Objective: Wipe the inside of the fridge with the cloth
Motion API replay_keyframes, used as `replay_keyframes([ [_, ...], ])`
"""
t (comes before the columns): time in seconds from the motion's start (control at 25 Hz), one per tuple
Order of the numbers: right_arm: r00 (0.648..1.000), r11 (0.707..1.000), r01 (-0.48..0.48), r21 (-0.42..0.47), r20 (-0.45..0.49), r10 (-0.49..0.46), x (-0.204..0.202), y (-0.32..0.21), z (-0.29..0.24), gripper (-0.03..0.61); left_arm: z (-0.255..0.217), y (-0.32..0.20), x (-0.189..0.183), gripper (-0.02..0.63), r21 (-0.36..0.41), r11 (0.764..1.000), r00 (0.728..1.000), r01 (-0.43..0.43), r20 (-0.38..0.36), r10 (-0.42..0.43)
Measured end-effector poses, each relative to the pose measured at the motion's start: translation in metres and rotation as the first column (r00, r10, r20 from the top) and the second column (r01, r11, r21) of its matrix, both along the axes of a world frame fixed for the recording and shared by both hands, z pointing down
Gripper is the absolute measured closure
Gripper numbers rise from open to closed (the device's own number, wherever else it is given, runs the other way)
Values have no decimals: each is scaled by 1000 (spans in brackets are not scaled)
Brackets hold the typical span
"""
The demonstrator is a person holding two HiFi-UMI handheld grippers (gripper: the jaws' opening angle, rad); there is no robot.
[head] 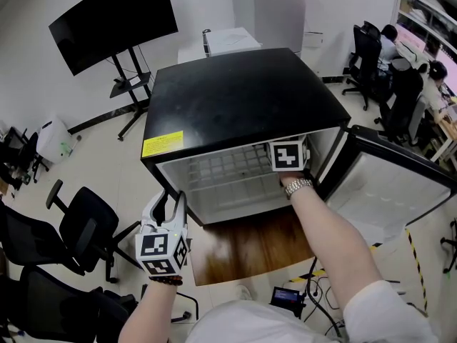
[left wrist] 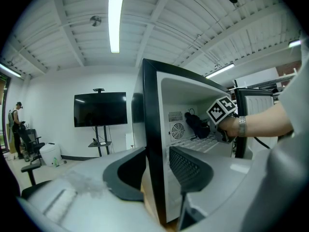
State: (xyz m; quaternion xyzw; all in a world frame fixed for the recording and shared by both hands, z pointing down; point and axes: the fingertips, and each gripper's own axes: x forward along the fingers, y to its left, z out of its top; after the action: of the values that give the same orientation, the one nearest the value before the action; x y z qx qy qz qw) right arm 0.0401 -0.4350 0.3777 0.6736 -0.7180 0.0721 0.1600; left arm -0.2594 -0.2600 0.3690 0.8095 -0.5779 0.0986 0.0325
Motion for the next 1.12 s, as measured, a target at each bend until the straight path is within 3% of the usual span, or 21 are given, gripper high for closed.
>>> replay_keyframes([
  [0.32,999,999,-33,-15,-1,33,9,5,4,485,0,0,0,469,0,1000,1000,-3,2,3],
  [0.56,999,999,26,26,33,-27,-7,14,-6,485,0,1,1,469,2,1000,1000,-6,-3,6],
  [0.84,981,979,185,85,33,-189,-73,35,-24,485,0,1,2,469,6,1000,1000,-19,-7,19],
  [1.12,922,924,375,74,75,-380,-165,55,-21,485,0,1,2,469,7,999,999,-32,-10,32],
])
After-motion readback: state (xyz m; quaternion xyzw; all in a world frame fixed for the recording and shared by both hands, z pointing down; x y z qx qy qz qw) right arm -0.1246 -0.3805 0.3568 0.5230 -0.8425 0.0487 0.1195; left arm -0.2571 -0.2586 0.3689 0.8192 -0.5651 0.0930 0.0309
